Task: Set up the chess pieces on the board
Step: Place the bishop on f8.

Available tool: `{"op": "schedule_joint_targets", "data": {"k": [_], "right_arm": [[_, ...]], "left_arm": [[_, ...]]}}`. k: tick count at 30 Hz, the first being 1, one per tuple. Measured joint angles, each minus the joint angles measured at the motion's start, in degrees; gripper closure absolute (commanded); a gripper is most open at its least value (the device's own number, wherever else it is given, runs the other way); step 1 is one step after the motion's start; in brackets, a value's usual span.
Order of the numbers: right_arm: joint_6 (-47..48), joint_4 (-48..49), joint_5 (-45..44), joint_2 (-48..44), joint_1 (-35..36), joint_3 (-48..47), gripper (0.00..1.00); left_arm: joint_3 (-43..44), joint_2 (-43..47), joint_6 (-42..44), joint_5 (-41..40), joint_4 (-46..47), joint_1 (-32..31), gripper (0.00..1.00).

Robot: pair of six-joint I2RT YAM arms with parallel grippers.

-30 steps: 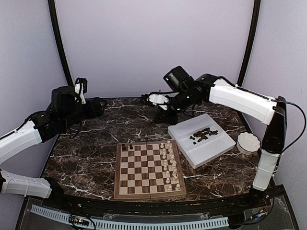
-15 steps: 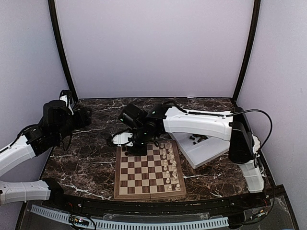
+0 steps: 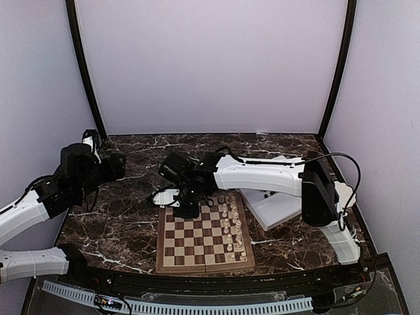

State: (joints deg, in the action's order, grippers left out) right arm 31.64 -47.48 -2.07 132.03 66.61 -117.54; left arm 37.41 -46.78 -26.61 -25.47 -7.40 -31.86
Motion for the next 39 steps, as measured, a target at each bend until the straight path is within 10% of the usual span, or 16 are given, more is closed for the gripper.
{"op": "schedule_joint_targets", "data": {"k": [39], "right_arm": [[-1.1, 1.2, 1.0, 2.8, 0.5, -2.0, 0.74]], "left_arm": [[-2.5, -0.6, -2.1, 3.6, 1.4, 0.2, 0.20]]}}
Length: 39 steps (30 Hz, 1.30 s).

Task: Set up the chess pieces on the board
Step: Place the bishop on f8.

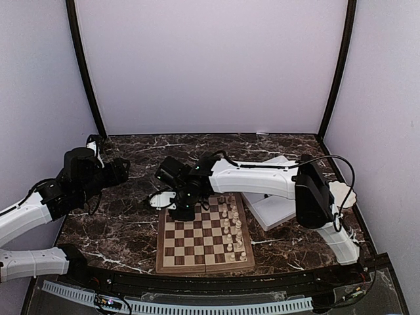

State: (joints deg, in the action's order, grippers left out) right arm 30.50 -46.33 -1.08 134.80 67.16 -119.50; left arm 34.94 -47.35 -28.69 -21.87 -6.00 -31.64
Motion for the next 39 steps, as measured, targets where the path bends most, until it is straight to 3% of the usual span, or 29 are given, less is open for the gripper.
{"op": "schedule_joint_targets", "data": {"k": [31, 39], "right_arm": [[-1.2, -0.5, 3.4, 3.2, 0.0, -3.5, 0.68], [-0.9, -0.6, 2.6, 3.2, -0.5, -3.5, 0.56]], "left_arm": [[-0.3, -1.1, -0.6, 1.7, 0.1, 0.0, 0.19], [-0.3, -1.6, -0.7, 1.9, 0.1, 0.0, 0.20]]}}
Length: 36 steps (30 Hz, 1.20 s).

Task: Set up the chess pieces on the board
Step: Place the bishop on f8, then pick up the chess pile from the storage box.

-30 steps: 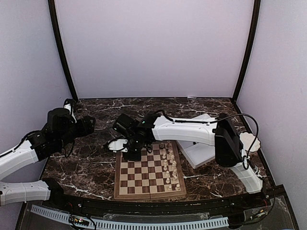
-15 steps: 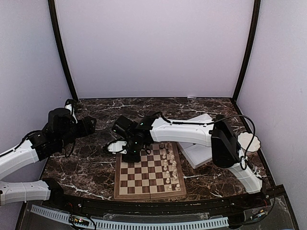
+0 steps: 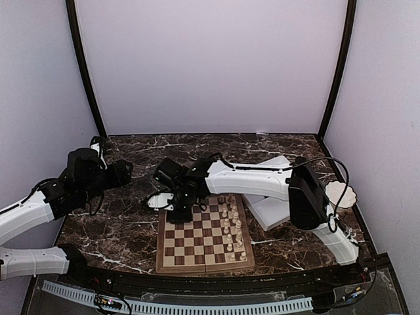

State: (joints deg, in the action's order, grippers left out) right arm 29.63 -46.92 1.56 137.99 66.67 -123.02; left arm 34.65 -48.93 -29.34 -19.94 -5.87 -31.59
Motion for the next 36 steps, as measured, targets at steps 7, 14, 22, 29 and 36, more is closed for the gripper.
{"op": "schedule_joint_targets", "data": {"k": [7, 14, 22, 29, 36], "right_arm": [[1.6, -2.4, 2.5, -4.3, -2.0, 1.6, 0.54], [3.4, -4.5, 7.8, -19.6, -8.8, 8.8, 0.65], [3.3, -0.7, 8.0, -32.4, -29.7, 26.4, 0.81], [3.1, 2.4, 4.1, -33.2, -42.3, 40.0, 0.85], [2.9, 5.6, 1.8, -33.3, -44.6, 45.5, 0.86]], "left_arm": [[0.1, -2.2, 0.9, 1.4, 0.0, 0.2, 0.20], [4.9, -7.5, 5.7, 6.5, 0.1, 0.2, 0.26], [13.5, -16.9, 10.6, 19.0, 1.2, 0.2, 0.39], [15.8, -21.7, 11.6, 30.0, 3.6, -0.3, 0.41], [19.7, -25.9, 12.7, 34.7, 4.9, -3.8, 0.40]]}}
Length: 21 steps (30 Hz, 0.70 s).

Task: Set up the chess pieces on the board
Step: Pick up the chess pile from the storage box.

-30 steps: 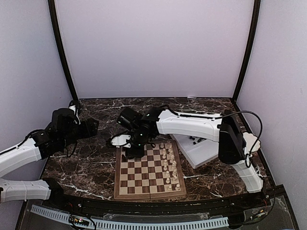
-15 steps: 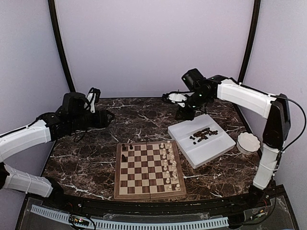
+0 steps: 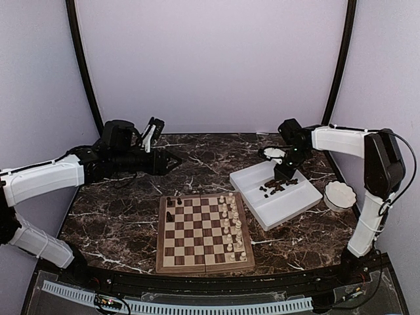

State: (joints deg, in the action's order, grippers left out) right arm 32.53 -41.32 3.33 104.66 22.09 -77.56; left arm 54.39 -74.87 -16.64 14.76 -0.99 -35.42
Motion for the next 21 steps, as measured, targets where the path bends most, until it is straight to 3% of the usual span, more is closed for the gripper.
{"op": "schedule_joint_targets", "data": {"k": [14, 21], "right_arm": [[4.1, 3.0, -1.7, 3.8, -0.9, -0.2, 0.86], [6.2, 2.1, -1.4, 6.3, -0.9, -0.2, 0.77]], "left_arm": [[1.0, -1.5, 0.6, 0.8, 0.3, -3.1, 0.39], [1.0, -1.5, 0.5, 0.9, 0.6, -3.1, 0.39]]}}
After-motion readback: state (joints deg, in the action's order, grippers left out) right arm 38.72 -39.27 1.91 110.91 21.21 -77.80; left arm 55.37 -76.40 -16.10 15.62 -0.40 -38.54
